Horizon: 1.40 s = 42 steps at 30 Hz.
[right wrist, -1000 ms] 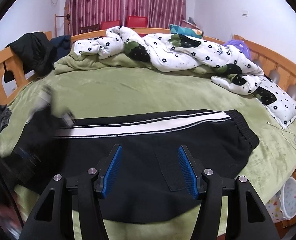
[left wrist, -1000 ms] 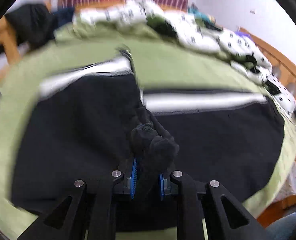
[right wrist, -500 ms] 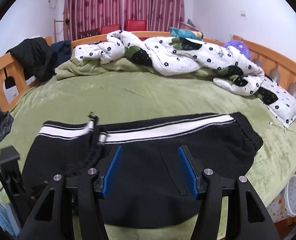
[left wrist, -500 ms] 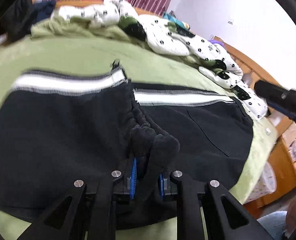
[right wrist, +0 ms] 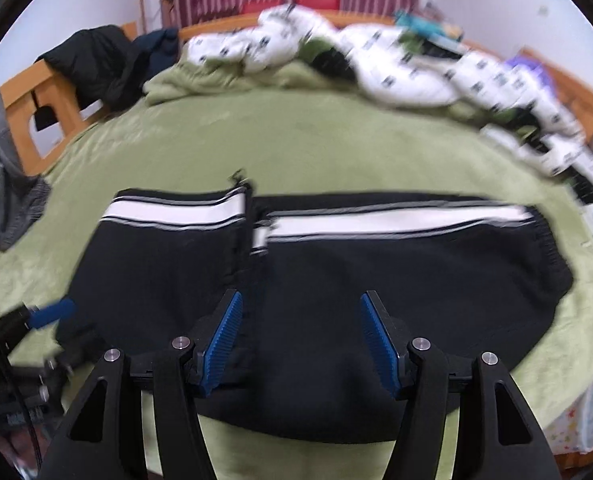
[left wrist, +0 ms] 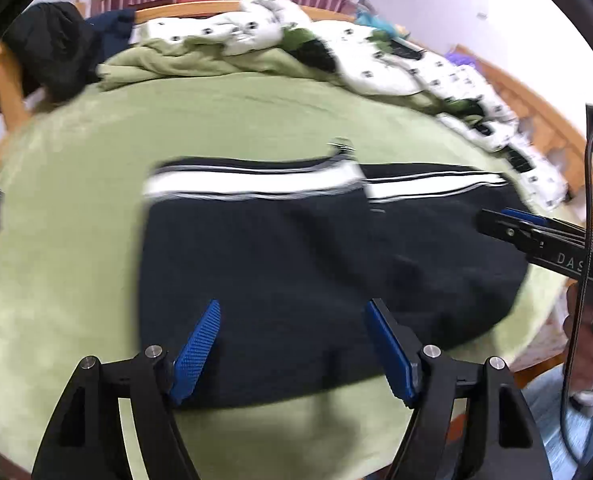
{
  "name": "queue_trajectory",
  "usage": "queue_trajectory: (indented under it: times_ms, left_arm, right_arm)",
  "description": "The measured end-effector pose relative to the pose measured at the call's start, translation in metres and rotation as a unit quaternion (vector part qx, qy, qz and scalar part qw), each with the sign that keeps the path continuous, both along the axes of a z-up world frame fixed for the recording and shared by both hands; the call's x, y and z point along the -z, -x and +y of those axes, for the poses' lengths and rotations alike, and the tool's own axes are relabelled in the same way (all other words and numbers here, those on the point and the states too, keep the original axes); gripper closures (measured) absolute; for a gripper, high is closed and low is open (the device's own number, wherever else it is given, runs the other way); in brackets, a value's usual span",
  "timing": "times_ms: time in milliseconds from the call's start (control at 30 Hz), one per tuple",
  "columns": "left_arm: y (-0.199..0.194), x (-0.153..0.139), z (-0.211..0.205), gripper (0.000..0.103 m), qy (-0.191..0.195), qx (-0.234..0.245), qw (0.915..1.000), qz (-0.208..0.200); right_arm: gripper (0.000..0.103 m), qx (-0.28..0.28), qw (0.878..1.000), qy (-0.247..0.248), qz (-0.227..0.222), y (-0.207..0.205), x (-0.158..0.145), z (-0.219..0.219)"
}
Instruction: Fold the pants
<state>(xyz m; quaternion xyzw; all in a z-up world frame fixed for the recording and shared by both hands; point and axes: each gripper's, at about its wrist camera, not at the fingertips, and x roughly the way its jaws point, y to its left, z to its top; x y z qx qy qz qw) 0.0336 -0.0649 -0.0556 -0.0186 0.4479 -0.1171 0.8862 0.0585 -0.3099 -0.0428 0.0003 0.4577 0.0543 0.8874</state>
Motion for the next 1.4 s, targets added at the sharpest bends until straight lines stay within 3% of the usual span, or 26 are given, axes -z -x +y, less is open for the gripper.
queue_trajectory:
  times_ms: [167,267,367,400,433,567,633,700,767,867,933,1000,1033,1200,1267,1333,1367,1400]
  left_arm:
    - [-0.013,-0.03,0.041,0.03,-0.091,-0.026,0.9947,-0.04]
    - [-0.009,-0.019,0.067,0.03,-0.063,-0.067,0.9937,-0.064]
    - [-0.017,0.005,0.084,0.031,-0.009,-0.113,0.9936,-0.001]
    - [-0.021,0.011,0.085,0.03,0.015,-0.105,0.9943,0.015]
    - [-0.026,0.013,0.084,0.03,0.022,-0.094,0.9951,0.018]
    - [-0.027,0.009,0.08,0.03,-0.044,-0.133,0.99,-0.016]
    - [-0.024,0.003,0.083,0.03,-0.048,-0.14,0.9883,-0.034]
    - [-0.025,0.001,0.089,0.03,-0.035,-0.146,0.988,-0.037]
    - [-0.024,0.001,0.096,0.03,-0.02,-0.149,0.9883,-0.028]
    - [-0.027,0.004,0.105,0.03,0.002,-0.155,0.988,-0.008]
    - [-0.028,0.005,0.109,0.03,0.017,-0.157,0.9874,-0.002]
    - [-0.03,0.008,0.111,0.03,0.026,-0.157,0.9872,0.003]
    - [-0.031,0.009,0.11,0.03,0.028,-0.157,0.9871,0.005]
    - [-0.032,0.014,0.105,0.03,0.027,-0.159,0.9868,0.014]
    - [-0.034,0.014,0.105,0.03,0.031,-0.156,0.9872,0.014]
    - [-0.034,0.013,0.104,0.03,0.031,-0.157,0.987,0.011]
    - [-0.035,0.014,0.104,0.03,0.031,-0.158,0.987,0.01]
    - [-0.037,0.016,0.104,0.03,0.029,-0.158,0.987,0.012]
  right_arm:
    - [0.043,-0.016,0.999,0.001,0.044,-0.035,0.016,0.025]
    - [0.048,-0.032,0.997,0.011,0.074,-0.031,0.043,0.032]
    - [0.073,-0.066,0.99,0.017,0.121,-0.025,0.069,0.044]
    - [0.087,-0.072,0.99,0.02,0.12,-0.022,0.072,0.047]
    - [0.087,-0.077,0.991,0.031,0.101,-0.016,0.07,0.048]
    - [0.09,-0.084,0.994,-0.032,0.07,-0.001,0.047,0.026]
    - [0.09,-0.087,0.992,-0.051,0.078,0.003,0.045,0.018]
    - [0.094,-0.089,0.99,-0.035,0.107,0.001,0.057,0.021]
    - [0.094,-0.103,0.985,-0.007,0.138,-0.001,0.073,0.029]
    - [0.087,-0.105,0.988,-0.005,0.112,-0.006,0.062,0.032]
    - [0.061,-0.085,0.993,-0.024,0.079,-0.01,0.051,0.03]
    - [0.044,-0.065,0.995,-0.035,0.059,-0.022,0.049,0.03]
    - [0.042,-0.06,0.996,-0.034,0.06,-0.028,0.052,0.032]
    - [0.043,-0.037,0.994,-0.009,0.107,-0.067,0.086,0.036]
    - [0.043,-0.021,0.992,-0.034,0.121,-0.074,0.098,0.03]
    - [0.044,-0.005,0.993,-0.049,0.108,-0.076,0.102,0.03]
    - [0.051,-0.014,0.993,-0.049,0.104,-0.076,0.101,0.034]
    - [0.076,-0.028,0.993,-0.045,0.103,-0.074,0.099,0.038]
